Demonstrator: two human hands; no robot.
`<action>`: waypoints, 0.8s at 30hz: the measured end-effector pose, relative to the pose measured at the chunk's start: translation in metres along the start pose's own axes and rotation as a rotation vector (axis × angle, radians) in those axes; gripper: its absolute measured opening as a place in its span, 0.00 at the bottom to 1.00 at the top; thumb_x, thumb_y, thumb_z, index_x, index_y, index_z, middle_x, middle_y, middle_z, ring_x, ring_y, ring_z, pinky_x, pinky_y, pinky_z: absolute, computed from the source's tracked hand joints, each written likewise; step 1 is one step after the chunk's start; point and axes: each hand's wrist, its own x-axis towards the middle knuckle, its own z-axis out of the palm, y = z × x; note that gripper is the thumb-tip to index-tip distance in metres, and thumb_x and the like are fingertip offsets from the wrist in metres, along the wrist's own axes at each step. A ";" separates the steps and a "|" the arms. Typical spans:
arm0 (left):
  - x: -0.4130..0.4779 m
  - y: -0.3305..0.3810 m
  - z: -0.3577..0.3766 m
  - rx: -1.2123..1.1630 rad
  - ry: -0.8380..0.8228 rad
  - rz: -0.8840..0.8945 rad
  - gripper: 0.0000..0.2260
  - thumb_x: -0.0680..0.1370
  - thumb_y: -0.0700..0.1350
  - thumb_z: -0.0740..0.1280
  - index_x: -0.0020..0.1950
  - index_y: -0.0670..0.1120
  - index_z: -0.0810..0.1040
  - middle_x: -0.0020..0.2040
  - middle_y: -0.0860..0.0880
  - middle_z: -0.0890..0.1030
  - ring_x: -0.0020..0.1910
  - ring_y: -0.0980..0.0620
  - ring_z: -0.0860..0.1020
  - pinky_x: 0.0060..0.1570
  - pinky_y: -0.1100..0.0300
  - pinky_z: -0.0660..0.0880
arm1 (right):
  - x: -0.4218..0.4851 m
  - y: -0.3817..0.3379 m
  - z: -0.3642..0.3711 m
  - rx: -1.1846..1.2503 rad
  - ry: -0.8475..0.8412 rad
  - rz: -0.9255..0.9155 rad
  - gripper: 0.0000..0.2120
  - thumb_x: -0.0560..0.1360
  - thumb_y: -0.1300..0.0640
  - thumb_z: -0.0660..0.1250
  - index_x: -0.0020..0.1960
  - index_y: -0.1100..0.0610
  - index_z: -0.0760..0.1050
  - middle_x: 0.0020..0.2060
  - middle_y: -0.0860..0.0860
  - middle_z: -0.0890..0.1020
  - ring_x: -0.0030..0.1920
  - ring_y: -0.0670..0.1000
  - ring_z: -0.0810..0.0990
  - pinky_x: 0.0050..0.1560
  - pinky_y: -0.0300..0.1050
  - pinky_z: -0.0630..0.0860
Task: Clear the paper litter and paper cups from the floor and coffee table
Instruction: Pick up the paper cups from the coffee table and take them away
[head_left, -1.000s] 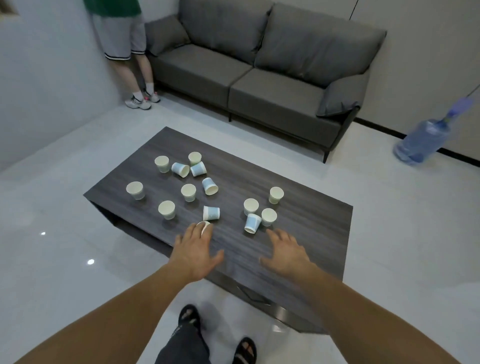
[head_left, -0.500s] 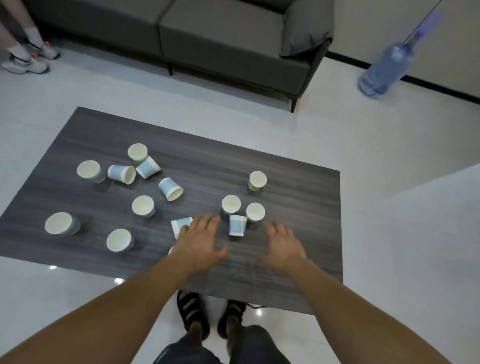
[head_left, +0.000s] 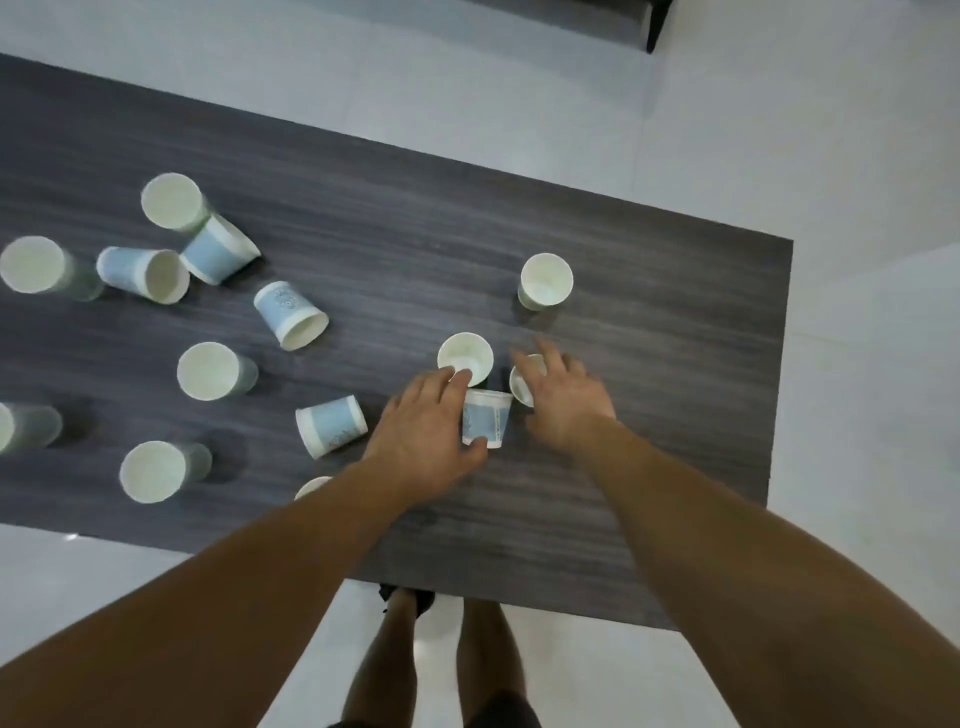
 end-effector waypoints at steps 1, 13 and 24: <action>0.002 0.000 0.006 -0.009 0.006 0.005 0.36 0.74 0.59 0.64 0.77 0.49 0.54 0.76 0.48 0.59 0.74 0.48 0.57 0.72 0.49 0.60 | 0.003 0.003 0.004 0.002 0.014 -0.018 0.39 0.74 0.54 0.68 0.78 0.46 0.50 0.76 0.54 0.54 0.70 0.60 0.64 0.62 0.57 0.70; 0.006 0.026 -0.025 -0.358 0.169 0.057 0.41 0.69 0.52 0.74 0.76 0.50 0.56 0.74 0.51 0.64 0.71 0.51 0.63 0.64 0.60 0.64 | -0.043 0.000 -0.071 0.378 0.239 -0.033 0.36 0.71 0.37 0.63 0.75 0.46 0.56 0.68 0.49 0.69 0.58 0.57 0.78 0.48 0.48 0.72; -0.037 -0.049 -0.024 -0.427 0.255 -0.148 0.39 0.68 0.49 0.74 0.75 0.51 0.59 0.66 0.49 0.71 0.65 0.49 0.69 0.64 0.54 0.69 | -0.010 -0.054 -0.070 0.545 0.117 -0.198 0.35 0.76 0.39 0.64 0.77 0.49 0.57 0.70 0.50 0.69 0.66 0.52 0.71 0.65 0.52 0.70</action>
